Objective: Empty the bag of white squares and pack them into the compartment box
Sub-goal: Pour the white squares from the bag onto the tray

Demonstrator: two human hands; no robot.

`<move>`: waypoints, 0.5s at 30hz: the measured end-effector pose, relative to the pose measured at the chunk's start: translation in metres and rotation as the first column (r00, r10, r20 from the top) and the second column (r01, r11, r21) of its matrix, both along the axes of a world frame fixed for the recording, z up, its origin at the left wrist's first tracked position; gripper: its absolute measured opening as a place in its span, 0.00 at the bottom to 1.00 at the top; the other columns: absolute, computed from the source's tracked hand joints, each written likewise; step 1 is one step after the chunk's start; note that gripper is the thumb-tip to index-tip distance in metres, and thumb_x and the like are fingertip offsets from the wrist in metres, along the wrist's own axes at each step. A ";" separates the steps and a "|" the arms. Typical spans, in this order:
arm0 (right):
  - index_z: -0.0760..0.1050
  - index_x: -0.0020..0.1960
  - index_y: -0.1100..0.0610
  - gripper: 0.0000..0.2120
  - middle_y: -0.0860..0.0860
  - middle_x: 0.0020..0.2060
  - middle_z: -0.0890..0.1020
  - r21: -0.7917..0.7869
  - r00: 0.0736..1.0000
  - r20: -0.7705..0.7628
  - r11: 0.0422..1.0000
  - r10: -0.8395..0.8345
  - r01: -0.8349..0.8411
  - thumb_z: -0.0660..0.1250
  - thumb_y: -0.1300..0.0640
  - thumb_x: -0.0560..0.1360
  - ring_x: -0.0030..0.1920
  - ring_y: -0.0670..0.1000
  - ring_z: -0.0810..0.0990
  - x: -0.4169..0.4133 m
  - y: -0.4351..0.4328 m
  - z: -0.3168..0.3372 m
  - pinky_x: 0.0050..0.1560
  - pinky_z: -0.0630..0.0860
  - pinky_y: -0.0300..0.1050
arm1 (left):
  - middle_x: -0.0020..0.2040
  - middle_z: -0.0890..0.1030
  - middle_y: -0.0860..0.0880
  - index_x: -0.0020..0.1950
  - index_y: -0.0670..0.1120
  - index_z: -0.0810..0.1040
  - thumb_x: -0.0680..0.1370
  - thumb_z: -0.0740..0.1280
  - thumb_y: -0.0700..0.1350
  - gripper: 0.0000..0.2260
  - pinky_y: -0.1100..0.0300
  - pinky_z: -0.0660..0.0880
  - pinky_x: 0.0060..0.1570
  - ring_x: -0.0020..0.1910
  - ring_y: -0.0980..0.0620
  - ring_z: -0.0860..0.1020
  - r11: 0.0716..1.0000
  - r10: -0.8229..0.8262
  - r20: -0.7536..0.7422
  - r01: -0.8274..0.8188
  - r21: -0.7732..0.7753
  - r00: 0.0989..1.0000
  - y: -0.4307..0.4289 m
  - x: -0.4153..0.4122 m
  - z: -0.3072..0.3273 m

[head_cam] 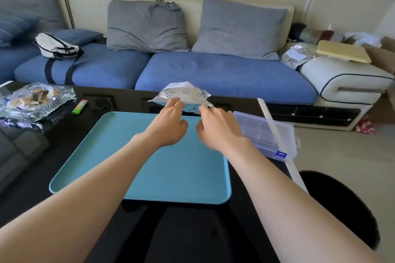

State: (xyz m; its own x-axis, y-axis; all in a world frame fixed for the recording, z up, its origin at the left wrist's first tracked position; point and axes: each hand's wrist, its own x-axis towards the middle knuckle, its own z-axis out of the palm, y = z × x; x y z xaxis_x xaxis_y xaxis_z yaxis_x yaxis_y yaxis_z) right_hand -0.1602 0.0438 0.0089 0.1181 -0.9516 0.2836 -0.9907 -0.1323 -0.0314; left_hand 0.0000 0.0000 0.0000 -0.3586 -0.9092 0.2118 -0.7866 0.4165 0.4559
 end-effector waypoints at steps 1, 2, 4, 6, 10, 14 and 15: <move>0.72 0.59 0.57 0.09 0.55 0.53 0.83 0.005 1.000 0.002 1.000 -0.017 0.017 0.62 0.54 0.81 0.53 0.62 0.81 -0.001 -0.005 0.000 0.45 0.64 0.52 | 0.83 0.57 0.46 0.79 0.40 0.66 0.81 0.64 0.40 0.25 0.54 0.65 0.68 0.76 0.42 0.67 1.000 0.007 0.010 -0.008 0.002 1.000 -0.007 -0.003 -0.001; 0.72 0.59 0.57 0.09 0.56 0.53 0.83 -0.009 1.000 0.014 1.000 -0.021 0.021 0.62 0.55 0.81 0.53 0.62 0.81 -0.001 -0.011 -0.002 0.45 0.63 0.52 | 0.84 0.55 0.46 0.78 0.40 0.66 0.81 0.64 0.40 0.24 0.55 0.65 0.66 0.76 0.41 0.67 1.000 0.016 0.003 -0.016 0.000 1.000 -0.012 -0.004 -0.001; 0.72 0.59 0.58 0.08 0.56 0.54 0.83 0.005 0.999 -0.002 0.999 -0.052 0.052 0.62 0.56 0.82 0.53 0.62 0.82 0.002 -0.016 -0.007 0.46 0.64 0.52 | 0.83 0.55 0.45 0.76 0.40 0.69 0.82 0.63 0.40 0.22 0.57 0.65 0.63 0.75 0.42 0.68 1.000 0.029 0.028 -0.029 0.002 0.999 -0.025 -0.005 -0.003; 0.72 0.57 0.57 0.07 0.57 0.55 0.83 0.037 0.999 -0.005 0.998 -0.055 0.055 0.63 0.57 0.81 0.54 0.62 0.81 0.008 -0.017 -0.011 0.46 0.64 0.51 | 0.80 0.62 0.43 0.71 0.37 0.72 0.82 0.63 0.40 0.18 0.56 0.67 0.63 0.73 0.41 0.70 0.999 0.049 0.070 -0.048 -0.015 0.996 -0.035 -0.004 -0.009; 0.67 0.50 0.56 0.05 0.57 0.53 0.81 0.050 0.999 -0.007 0.998 -0.046 0.047 0.63 0.57 0.80 0.52 0.63 0.80 0.007 -0.016 -0.008 0.47 0.64 0.52 | 0.71 0.70 0.40 0.58 0.34 0.75 0.81 0.63 0.38 0.09 0.54 0.67 0.61 0.67 0.39 0.73 0.998 0.065 0.128 -0.061 -0.033 0.990 -0.042 0.005 -0.020; 0.69 0.52 0.57 0.04 0.57 0.51 0.79 0.086 0.996 0.035 0.993 -0.083 0.080 0.63 0.58 0.80 0.53 0.64 0.80 -0.005 -0.011 -0.005 0.46 0.64 0.52 | 0.71 0.69 0.40 0.49 0.38 0.69 0.78 0.61 0.33 0.02 0.53 0.68 0.57 0.61 0.37 0.72 0.998 0.046 0.123 -0.042 -0.039 0.991 -0.036 0.007 -0.027; 0.70 0.53 0.58 0.04 0.57 0.51 0.80 0.084 0.994 0.048 0.992 -0.094 0.090 0.63 0.59 0.80 0.53 0.63 0.80 -0.008 -0.011 -0.003 0.46 0.65 0.52 | 0.68 0.69 0.40 0.50 0.38 0.69 0.77 0.61 0.32 0.04 0.53 0.68 0.55 0.57 0.37 0.72 0.998 0.034 0.108 -0.027 -0.062 0.994 -0.035 0.006 -0.027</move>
